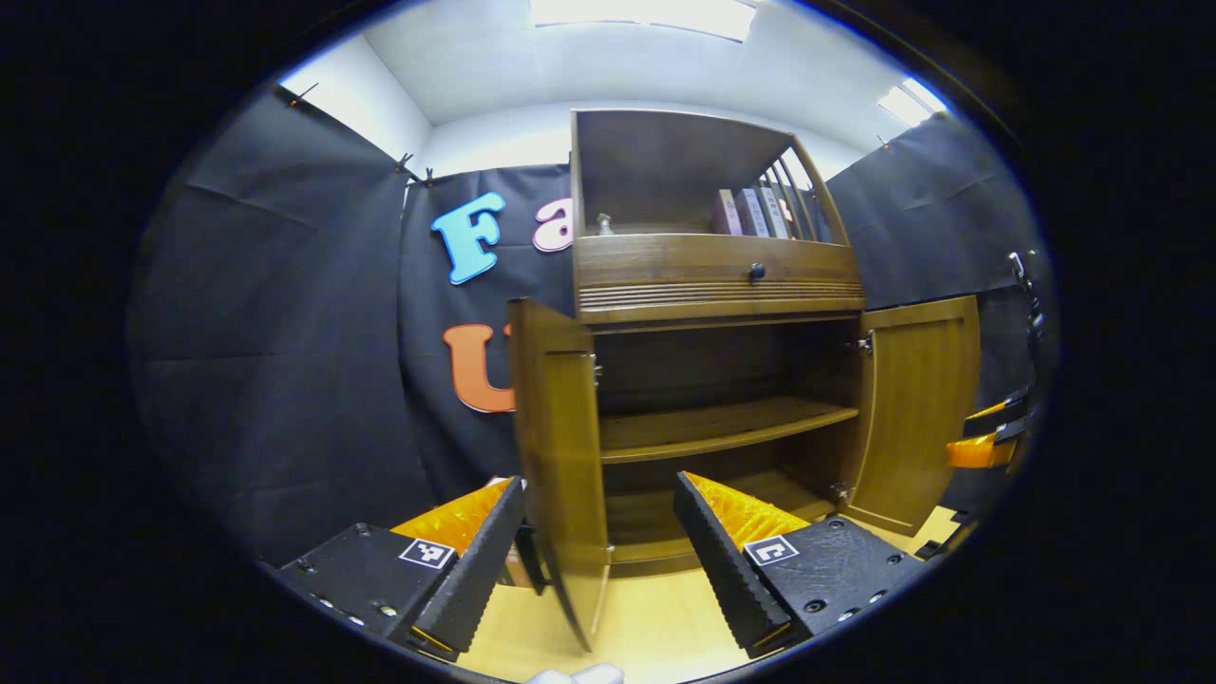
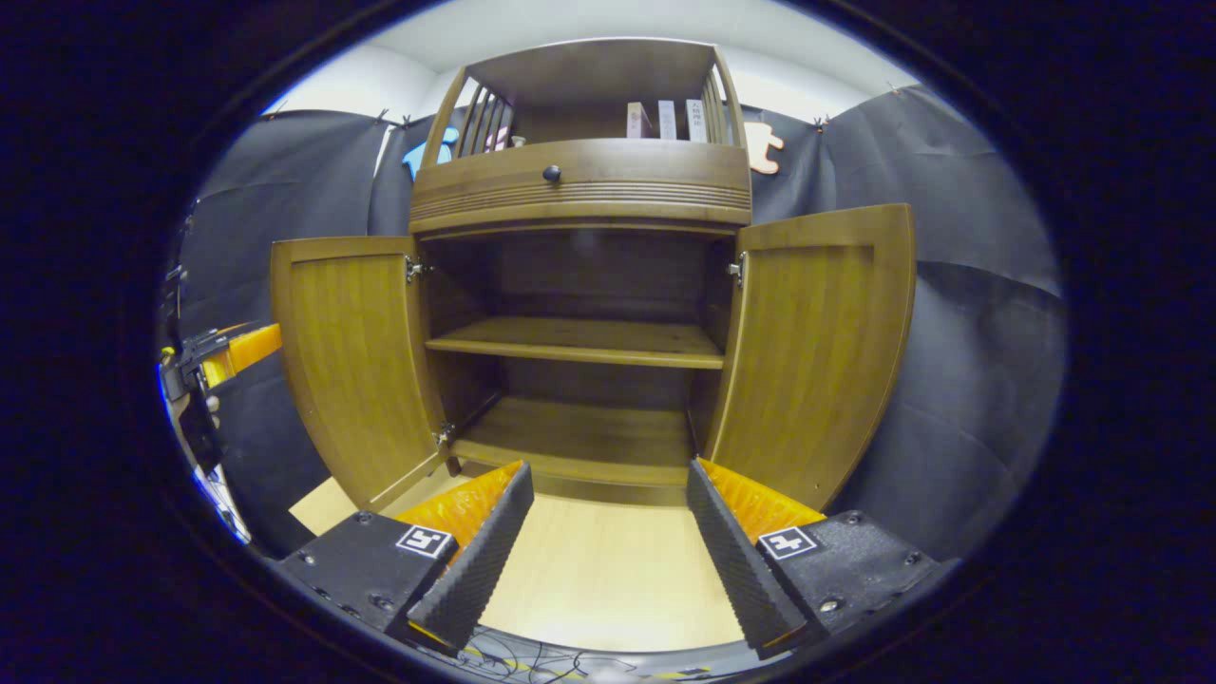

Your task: Open the right door of the double-door shoe cabinet with the right hand, and open the left door with the left hand.

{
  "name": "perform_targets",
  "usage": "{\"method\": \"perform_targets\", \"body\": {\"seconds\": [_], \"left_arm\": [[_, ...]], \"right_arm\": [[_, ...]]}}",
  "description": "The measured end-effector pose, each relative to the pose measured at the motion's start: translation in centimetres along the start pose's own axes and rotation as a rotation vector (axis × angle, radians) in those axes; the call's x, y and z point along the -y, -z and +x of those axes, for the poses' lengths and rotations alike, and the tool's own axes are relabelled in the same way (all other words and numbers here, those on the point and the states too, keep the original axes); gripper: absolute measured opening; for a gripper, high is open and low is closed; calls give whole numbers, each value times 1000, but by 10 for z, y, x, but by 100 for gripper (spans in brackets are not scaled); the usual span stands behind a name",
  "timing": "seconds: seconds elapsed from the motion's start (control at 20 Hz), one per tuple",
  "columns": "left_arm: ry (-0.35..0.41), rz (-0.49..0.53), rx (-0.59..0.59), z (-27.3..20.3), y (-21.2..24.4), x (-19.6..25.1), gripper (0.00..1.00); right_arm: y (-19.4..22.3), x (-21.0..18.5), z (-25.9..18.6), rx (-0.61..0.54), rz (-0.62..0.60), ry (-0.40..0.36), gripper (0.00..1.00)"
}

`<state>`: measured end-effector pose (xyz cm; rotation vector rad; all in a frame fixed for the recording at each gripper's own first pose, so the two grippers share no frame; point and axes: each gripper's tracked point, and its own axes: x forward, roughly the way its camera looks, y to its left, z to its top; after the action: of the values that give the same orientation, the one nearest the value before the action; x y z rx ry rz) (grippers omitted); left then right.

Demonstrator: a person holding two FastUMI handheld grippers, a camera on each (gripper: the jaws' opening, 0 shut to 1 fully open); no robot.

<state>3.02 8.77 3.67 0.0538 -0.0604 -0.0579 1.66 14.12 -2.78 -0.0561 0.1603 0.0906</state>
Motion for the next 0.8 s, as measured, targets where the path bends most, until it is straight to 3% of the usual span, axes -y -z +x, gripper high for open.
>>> {"method": "perform_targets", "body": {"seconds": [0.45,0.55,0.6,0.65,0.7,0.8], "left_arm": [[21,-62,-100,5,32,89,95],[43,-51,-97,3,32,103,100],[55,-44,-93,1,32,109,96],[57,-38,-89,0,30,111,100],[57,-35,-87,-1,28,110,95],[68,-35,-83,-3,26,114,95]], "right_arm": [[-12,21,-6,44,42,68,100],[-12,24,-6,43,52,77,100],[-12,26,-7,47,55,81,100],[-13,27,-8,51,57,84,100],[-14,28,-9,54,58,89,100],[-15,30,-10,57,63,93,100]]}}
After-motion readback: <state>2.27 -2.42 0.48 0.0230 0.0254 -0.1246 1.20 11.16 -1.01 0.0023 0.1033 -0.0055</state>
